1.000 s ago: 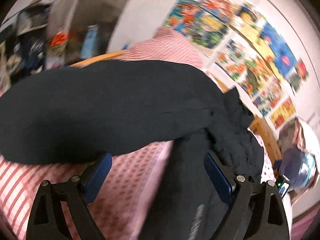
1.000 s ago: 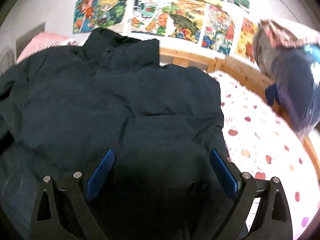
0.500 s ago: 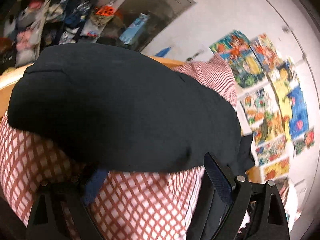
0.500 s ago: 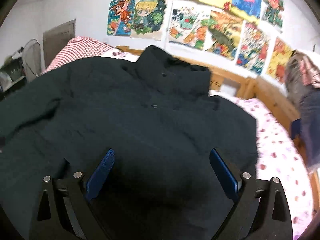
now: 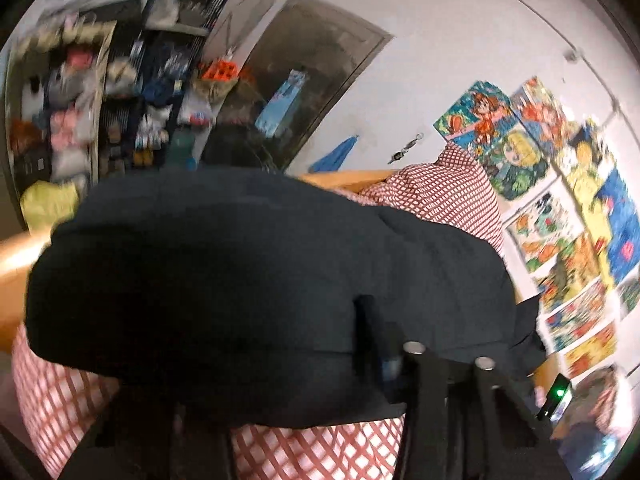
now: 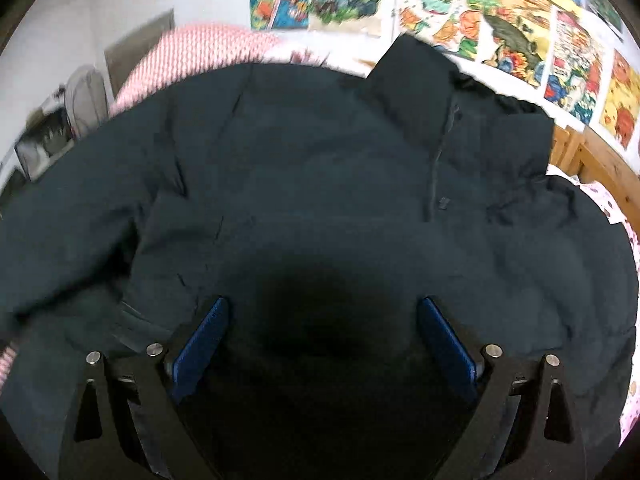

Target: Fold large clothes

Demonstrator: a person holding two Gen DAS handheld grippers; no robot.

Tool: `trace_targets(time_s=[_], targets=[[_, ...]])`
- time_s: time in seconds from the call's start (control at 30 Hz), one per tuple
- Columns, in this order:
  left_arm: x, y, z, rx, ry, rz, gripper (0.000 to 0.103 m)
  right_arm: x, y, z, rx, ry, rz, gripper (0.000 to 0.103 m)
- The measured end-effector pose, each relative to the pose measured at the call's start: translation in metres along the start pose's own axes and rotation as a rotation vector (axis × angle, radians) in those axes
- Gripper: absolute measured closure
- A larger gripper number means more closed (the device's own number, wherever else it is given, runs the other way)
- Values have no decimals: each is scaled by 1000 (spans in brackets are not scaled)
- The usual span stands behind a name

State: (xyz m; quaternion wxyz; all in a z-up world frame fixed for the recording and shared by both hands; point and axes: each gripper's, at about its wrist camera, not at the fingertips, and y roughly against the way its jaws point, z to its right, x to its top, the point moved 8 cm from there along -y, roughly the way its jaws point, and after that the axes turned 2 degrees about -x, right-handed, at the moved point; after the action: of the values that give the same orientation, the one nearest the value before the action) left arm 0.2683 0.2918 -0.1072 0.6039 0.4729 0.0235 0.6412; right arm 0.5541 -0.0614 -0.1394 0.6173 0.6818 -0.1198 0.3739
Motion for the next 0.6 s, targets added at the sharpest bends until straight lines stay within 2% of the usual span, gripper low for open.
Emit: trace_targets(time_s=[0.07,0.13,0.27,0.37,0.47,0.6], targets=[[9,3,6,14,-50,32,78,-7,-5,0,1,-11,16,3],[22,8,14,16,-91,74,84,-15,-6,1,11,-25,36,2],[52,21,38,-5,-178,146,89,-19,2,7,47,-52,80,2],[77,32,73,-61,-267,188,90,-18,22,17,84,-114,118,2],[96,43,117,-134,-354,218,90,-15,34,38,136,-192,119,2],[101,56,181,-249,-463,230,90,-18,47,65,166,-289,104,2]])
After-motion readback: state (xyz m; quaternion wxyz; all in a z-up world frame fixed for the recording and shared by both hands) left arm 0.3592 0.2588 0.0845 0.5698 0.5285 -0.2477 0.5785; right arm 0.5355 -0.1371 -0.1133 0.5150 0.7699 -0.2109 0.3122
